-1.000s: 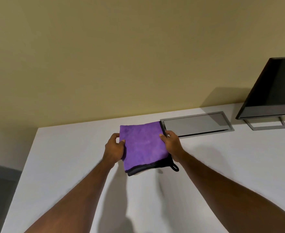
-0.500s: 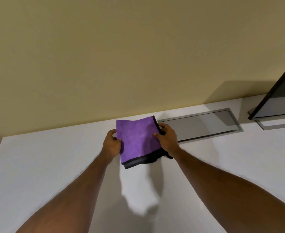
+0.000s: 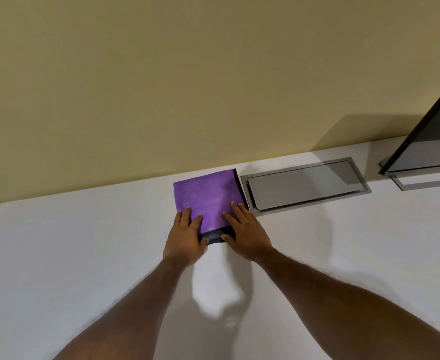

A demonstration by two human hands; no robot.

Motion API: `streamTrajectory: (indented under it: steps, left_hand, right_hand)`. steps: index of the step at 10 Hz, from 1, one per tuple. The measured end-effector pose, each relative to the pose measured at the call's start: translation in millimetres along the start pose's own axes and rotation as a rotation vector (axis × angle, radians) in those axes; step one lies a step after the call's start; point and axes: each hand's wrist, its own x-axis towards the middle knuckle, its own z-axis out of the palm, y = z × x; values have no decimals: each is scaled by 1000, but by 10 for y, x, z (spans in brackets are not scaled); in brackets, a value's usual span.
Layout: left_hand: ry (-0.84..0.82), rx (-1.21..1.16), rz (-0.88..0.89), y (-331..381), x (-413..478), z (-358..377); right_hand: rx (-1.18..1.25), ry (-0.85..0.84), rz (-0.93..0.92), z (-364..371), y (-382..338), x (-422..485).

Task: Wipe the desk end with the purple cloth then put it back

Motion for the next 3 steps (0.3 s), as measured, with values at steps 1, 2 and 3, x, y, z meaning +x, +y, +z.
streamTrajectory:
  steps: [1, 2, 3]
  left_hand:
    - [-57, 65, 55, 12, -101, -23]
    - [-57, 135, 90, 4, -215, -104]
    - [-13, 185, 128, -61, -442, -296]
  right_hand:
    - [-19, -43, -1, -89, -38, 5]
    - [-16, -45, 4, -180, -89, -50]
    - [-11, -7, -12, -305, -202, -224]
